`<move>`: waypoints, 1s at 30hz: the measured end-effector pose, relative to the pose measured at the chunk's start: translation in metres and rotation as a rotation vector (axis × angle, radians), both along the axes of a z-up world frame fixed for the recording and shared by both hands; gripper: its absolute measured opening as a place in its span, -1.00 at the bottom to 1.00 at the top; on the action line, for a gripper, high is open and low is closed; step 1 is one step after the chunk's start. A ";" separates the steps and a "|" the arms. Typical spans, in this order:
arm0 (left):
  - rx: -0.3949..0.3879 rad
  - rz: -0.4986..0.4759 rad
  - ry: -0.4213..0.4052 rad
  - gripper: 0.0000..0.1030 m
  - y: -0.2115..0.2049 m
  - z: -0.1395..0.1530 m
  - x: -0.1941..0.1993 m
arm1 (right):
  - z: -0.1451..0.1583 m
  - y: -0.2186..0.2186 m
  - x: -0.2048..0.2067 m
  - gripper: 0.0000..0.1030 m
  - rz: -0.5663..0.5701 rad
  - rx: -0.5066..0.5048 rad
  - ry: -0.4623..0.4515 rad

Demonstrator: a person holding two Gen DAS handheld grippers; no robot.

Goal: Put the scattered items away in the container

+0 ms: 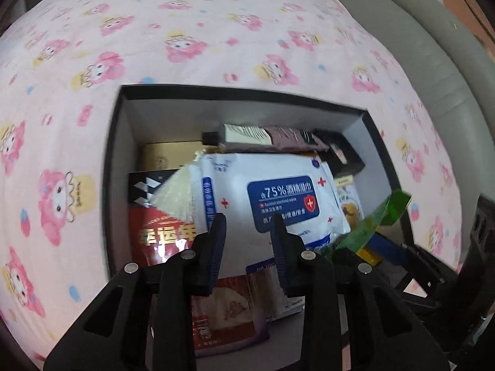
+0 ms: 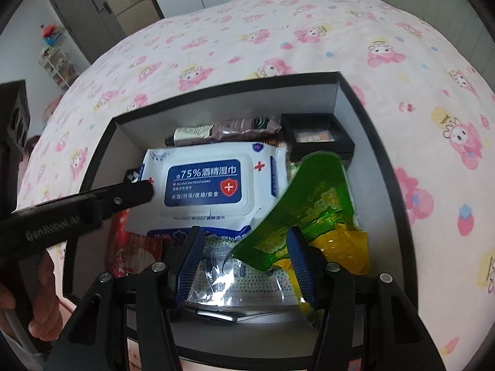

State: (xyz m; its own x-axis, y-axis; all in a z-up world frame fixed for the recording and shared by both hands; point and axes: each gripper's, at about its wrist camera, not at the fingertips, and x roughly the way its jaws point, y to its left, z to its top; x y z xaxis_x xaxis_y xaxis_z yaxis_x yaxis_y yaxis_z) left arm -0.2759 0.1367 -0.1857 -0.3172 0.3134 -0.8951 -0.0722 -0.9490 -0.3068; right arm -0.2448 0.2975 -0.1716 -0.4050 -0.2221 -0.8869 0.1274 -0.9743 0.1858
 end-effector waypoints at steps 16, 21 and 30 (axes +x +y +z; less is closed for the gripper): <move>-0.040 0.080 0.199 0.28 -0.017 0.033 0.020 | 0.012 -0.008 0.008 0.02 -0.016 0.087 0.058; -0.126 0.154 0.374 0.78 -0.037 0.074 0.039 | 0.041 -0.027 0.020 0.49 -0.025 0.093 0.146; -0.184 0.172 0.459 0.84 -0.081 0.136 0.061 | 0.096 -0.058 0.053 0.51 -0.087 0.115 0.267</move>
